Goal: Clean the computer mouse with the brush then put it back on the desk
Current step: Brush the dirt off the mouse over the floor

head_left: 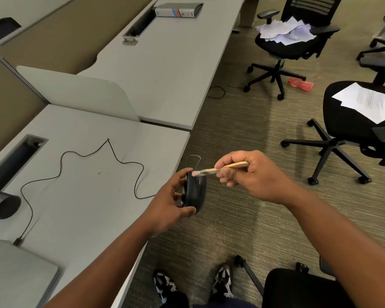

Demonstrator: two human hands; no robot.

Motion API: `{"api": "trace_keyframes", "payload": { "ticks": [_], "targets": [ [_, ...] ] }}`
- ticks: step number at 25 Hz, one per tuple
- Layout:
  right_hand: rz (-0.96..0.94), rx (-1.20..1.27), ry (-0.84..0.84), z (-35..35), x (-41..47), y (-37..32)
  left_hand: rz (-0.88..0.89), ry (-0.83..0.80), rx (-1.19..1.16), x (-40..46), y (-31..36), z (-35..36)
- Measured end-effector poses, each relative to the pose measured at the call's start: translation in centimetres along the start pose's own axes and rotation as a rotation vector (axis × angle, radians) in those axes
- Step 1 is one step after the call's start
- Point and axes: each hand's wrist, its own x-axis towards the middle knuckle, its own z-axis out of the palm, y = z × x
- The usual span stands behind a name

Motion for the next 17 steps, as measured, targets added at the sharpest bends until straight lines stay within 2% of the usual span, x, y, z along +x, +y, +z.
{"api": "trace_keyframes", "payload": {
  "ticks": [4, 7, 9, 12, 15, 17],
  "targets": [
    [0.023, 0.013, 0.062, -0.1, -0.2, 0.5, -0.017, 0.003, -0.103, -0.2, 0.1, 0.0],
    [0.029, 0.034, 0.030, 0.4, -0.1, 0.5, -0.025, -0.007, -0.151, -0.1, 0.1, 0.0],
    [0.055, -0.004, 0.104, 0.4, -0.1, 0.4, -0.036, -0.012, -0.218, 0.0, 0.1, 0.0],
    [0.052, 0.136, 0.201, 0.7, -0.4, 0.2, -0.042, -0.011, -0.306, 0.3, -0.1, -0.2],
    [0.009, 0.213, 0.233, 1.9, -0.5, -0.2, -0.029, -0.011, -0.304, 0.5, 0.1, -0.1],
    [0.005, 0.144, 0.212, 2.5, -0.5, -0.2, -0.013, -0.006, -0.264, 0.5, 0.2, 0.1]
  ]
}}
